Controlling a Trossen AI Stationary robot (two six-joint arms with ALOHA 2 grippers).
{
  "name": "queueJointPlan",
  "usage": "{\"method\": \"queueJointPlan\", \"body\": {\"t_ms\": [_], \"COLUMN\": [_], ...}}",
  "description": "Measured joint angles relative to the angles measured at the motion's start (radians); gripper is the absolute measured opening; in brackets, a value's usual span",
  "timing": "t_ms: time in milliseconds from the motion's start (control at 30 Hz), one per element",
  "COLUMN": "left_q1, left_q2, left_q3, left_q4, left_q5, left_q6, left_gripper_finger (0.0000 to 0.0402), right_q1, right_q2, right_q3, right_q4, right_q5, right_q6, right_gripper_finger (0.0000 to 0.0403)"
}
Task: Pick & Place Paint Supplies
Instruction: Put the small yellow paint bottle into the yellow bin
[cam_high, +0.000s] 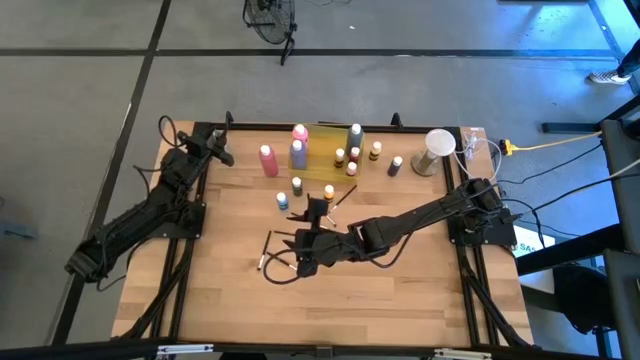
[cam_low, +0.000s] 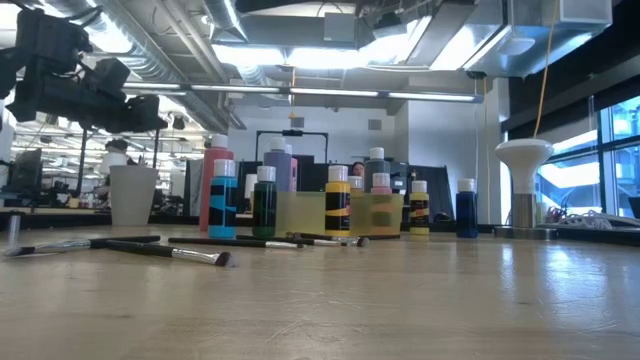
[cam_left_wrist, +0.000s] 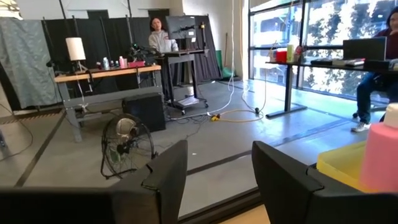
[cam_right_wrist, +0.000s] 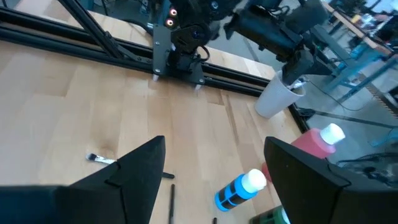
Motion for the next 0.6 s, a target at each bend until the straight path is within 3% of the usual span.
{"method": "queueJointPlan", "body": {"t_ms": [600], "left_q1": [-0.001], "left_q2": [-0.086], "left_q3": [0.003], "left_q4": [0.037], "left_q5": [0.36], "left_q6": [-0.051], "left_gripper_finger": [0.018], "right_q1": [0.0], "right_q2": [0.0], "right_q3": [0.0], "right_q4": [0.026], "right_q5": [0.19], "right_q6": [-0.034], "right_gripper_finger": [0.0277]}}
